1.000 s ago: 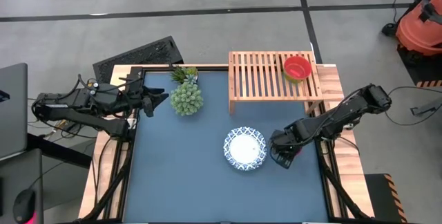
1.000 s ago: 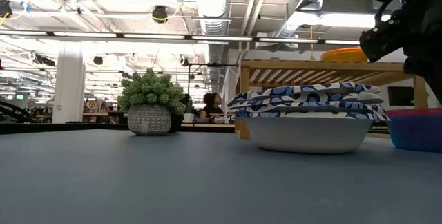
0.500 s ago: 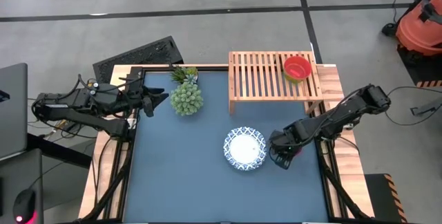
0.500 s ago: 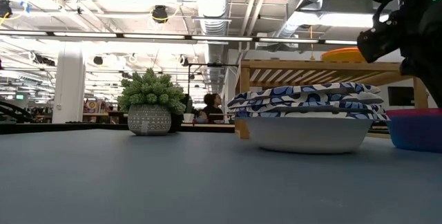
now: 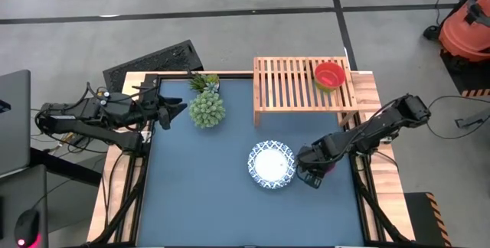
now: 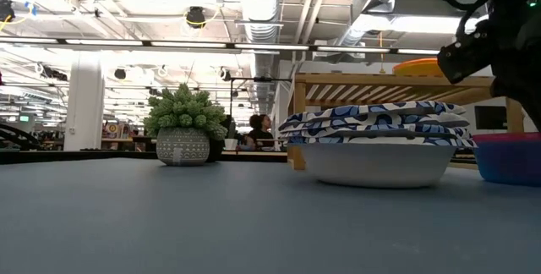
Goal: Place and stack bowls onto a shelf
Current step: Stack the violet bowl on top of the red bowl on the shelf
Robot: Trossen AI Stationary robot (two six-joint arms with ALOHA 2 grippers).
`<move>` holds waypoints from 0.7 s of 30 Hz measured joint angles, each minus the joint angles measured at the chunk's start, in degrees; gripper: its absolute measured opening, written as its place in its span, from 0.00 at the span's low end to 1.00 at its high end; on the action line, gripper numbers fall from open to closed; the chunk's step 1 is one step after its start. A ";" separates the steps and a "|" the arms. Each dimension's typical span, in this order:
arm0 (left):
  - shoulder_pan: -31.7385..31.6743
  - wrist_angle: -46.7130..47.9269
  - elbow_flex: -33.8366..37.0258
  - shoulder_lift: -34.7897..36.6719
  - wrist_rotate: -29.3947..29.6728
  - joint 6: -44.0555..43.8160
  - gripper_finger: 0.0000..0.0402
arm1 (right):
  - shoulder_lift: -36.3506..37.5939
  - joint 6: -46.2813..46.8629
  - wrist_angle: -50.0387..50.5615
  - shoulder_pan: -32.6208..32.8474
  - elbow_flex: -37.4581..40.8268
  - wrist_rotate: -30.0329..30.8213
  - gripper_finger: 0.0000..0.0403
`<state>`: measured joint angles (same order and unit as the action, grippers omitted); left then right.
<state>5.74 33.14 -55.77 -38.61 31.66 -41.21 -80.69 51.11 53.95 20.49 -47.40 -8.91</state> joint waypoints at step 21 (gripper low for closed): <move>0.00 0.00 0.00 -0.02 0.17 0.04 0.49 | 0.02 -0.68 1.48 0.00 -4.08 -1.74 0.06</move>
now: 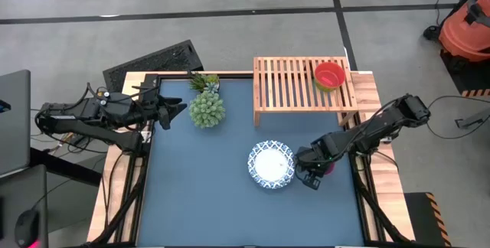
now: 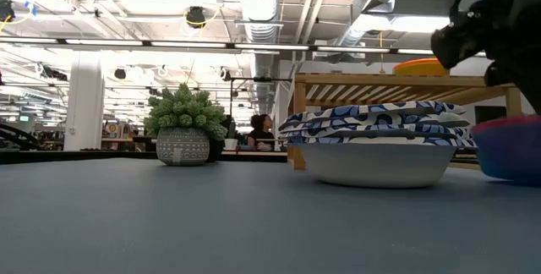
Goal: Place and stack bowls onto a shelf
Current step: Stack the violet bowl on top of the red bowl on the shelf
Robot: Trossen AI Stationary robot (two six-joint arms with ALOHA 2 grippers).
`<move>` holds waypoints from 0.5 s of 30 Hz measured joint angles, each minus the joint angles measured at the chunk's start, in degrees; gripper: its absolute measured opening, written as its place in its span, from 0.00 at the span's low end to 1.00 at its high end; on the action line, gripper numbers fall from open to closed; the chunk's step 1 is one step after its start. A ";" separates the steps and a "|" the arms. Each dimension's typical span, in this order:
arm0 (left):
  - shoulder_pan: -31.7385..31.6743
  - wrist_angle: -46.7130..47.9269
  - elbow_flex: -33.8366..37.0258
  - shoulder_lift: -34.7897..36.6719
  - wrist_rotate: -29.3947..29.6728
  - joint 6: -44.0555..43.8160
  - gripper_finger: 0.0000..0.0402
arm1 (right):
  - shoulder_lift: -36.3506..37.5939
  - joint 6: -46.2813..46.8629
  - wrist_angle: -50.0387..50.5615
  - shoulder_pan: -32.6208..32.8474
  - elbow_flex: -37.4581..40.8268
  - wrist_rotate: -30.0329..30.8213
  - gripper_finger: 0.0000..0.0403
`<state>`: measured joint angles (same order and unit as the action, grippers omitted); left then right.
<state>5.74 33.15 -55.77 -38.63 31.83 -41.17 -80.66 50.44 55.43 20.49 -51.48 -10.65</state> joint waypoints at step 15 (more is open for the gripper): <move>0.00 -0.02 0.00 0.02 0.02 0.00 0.49 | -0.02 2.66 10.50 0.00 -6.27 3.14 0.05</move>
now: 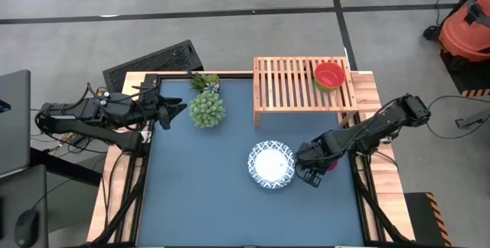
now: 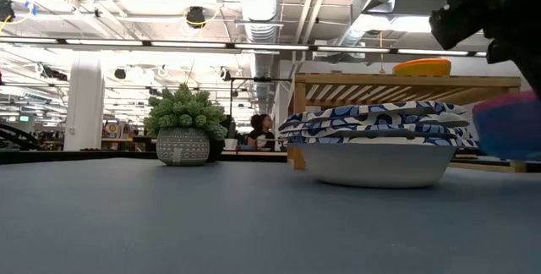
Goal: Place and stack bowls onto a shelf
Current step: Stack the violet bowl on top of the red bowl on the shelf
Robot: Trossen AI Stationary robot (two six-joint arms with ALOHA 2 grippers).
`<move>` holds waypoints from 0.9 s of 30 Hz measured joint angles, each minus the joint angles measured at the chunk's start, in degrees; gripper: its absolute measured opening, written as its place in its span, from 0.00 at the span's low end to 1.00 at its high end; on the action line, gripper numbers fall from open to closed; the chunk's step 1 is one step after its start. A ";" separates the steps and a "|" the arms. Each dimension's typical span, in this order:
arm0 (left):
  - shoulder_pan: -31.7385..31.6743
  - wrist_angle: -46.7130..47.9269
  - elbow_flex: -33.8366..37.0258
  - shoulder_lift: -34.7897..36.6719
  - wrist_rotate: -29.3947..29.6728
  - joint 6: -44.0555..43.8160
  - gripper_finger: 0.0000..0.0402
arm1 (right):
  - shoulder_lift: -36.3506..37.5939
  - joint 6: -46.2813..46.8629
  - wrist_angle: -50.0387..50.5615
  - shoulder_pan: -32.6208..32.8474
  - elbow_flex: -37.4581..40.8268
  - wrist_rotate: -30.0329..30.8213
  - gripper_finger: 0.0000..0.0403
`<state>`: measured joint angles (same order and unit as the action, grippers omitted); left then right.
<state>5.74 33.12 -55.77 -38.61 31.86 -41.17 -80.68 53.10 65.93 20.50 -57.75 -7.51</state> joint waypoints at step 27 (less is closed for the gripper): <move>0.00 0.57 0.00 -0.02 -0.46 1.07 0.49 | 4.63 -1.57 1.83 -3.74 -4.88 -0.70 0.05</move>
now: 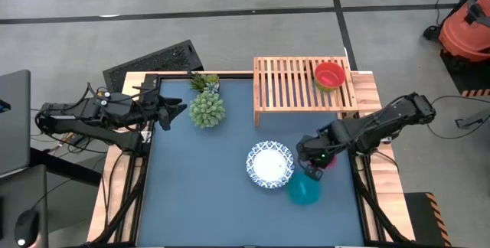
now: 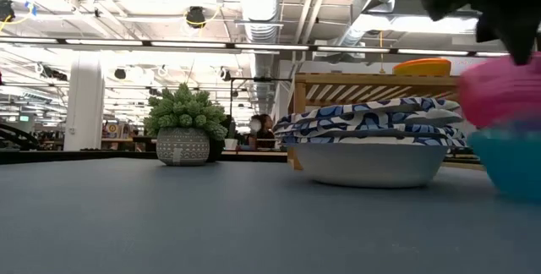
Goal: Place and stack bowls onto a shelf
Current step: Stack the violet bowl on top of the red bowl on the shelf
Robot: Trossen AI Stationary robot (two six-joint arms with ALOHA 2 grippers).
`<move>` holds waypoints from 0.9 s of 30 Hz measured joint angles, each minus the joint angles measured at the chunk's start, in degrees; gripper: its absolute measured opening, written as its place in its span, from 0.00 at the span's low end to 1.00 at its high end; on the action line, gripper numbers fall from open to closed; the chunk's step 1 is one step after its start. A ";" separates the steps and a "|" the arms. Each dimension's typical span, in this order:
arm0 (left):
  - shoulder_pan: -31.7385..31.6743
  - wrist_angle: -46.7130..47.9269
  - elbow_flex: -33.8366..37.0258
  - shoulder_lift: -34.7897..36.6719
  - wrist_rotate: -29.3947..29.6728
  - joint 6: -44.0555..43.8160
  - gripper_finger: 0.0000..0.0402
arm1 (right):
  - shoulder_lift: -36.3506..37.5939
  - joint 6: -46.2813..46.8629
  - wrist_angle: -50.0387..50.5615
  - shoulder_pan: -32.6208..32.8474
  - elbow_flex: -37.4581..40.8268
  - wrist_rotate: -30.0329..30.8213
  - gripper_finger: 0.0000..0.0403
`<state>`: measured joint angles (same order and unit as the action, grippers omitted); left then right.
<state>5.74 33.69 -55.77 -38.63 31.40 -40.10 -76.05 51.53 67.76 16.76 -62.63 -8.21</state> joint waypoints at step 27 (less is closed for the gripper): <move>0.00 0.33 0.00 0.01 0.44 0.02 0.49 | 2.81 -31.37 22.28 -32.01 -40.72 35.64 0.05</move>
<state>5.74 34.02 -55.77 -38.63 31.83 -40.07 -73.24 20.16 90.03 -15.25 -103.34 27.43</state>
